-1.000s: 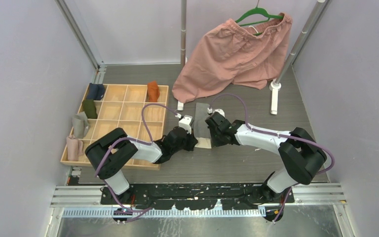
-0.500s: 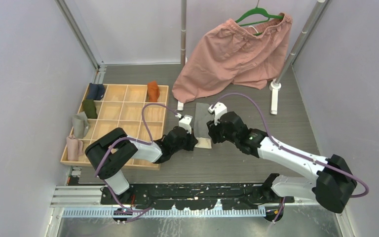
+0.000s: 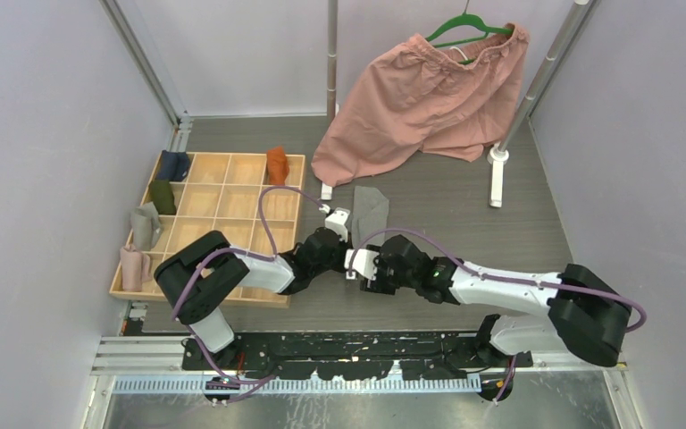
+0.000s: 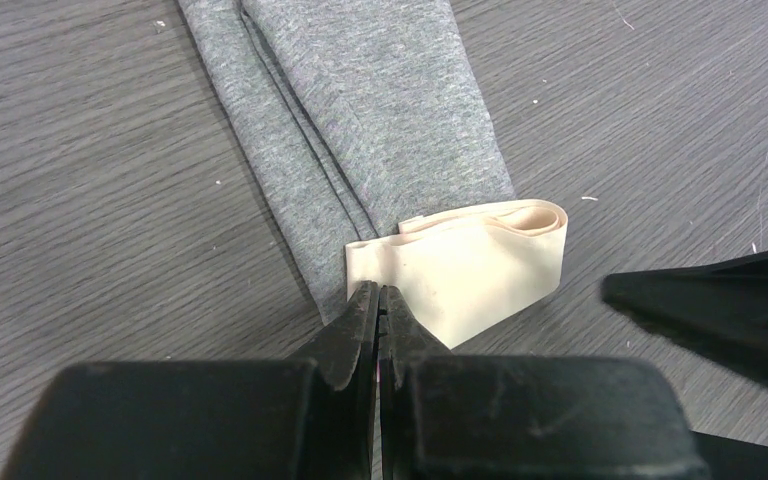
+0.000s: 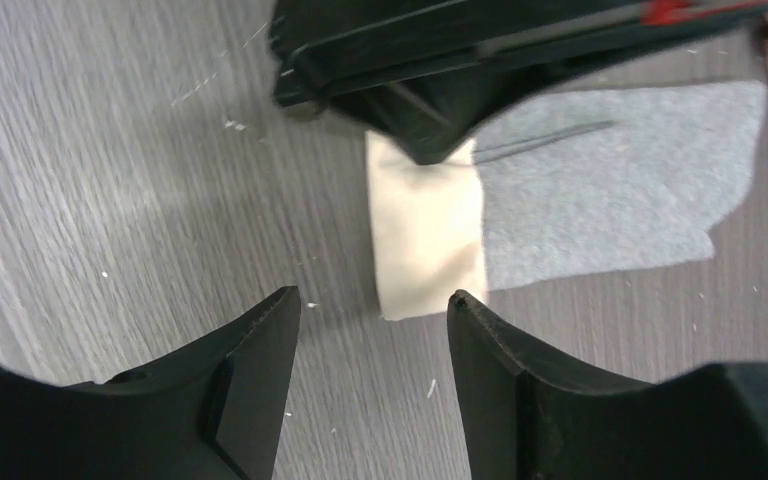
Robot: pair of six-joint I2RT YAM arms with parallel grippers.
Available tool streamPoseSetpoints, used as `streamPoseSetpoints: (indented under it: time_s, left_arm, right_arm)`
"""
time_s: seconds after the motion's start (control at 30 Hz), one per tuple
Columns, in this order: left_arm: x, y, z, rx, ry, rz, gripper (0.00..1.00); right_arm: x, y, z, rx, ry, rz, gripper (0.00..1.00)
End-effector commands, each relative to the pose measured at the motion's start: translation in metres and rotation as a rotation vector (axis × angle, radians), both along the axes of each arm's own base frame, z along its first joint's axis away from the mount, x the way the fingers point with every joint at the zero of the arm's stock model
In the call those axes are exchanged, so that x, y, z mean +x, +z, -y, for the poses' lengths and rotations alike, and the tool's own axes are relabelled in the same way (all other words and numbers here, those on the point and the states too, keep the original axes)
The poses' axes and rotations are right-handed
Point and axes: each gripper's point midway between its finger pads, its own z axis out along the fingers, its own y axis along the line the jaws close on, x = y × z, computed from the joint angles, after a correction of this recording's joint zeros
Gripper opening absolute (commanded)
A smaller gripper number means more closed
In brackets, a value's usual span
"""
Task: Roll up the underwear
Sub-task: Roll the underwear to the center of the board.
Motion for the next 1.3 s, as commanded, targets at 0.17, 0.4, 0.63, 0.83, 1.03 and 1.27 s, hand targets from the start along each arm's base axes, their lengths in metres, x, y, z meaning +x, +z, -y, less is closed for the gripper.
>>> streamPoseSetpoints:
  time_s: [0.17,0.4,0.63,0.83,1.03,1.27]
  left_arm:
    - [-0.004,-0.011,0.001,0.034,-0.029,-0.039,0.01]
    - [-0.004,-0.012,0.0,0.036,-0.029,-0.043,0.01]
    - [-0.002,-0.013,-0.003,0.04,-0.023,-0.044,0.01]
    - [-0.002,-0.014,-0.003,0.038,-0.023,-0.046,0.01]
    - [0.0,-0.014,-0.006,0.04,-0.019,-0.048,0.01]
    - [0.004,-0.017,-0.013,0.034,0.01,-0.062,0.01]
  right_arm:
    - [0.012,-0.012,-0.032,-0.003,0.2,0.139,0.62]
    - [0.028,-0.031,-0.009,-0.149,0.145,0.102,0.56]
    - [0.03,-0.044,0.022,-0.271,0.105,0.035,0.52]
    - [0.03,-0.055,0.024,-0.289,0.105,-0.015,0.49]
    - [0.034,-0.063,0.026,-0.303,0.058,-0.058,0.39]
    - [0.038,-0.064,0.029,-0.3,0.019,-0.091,0.14]
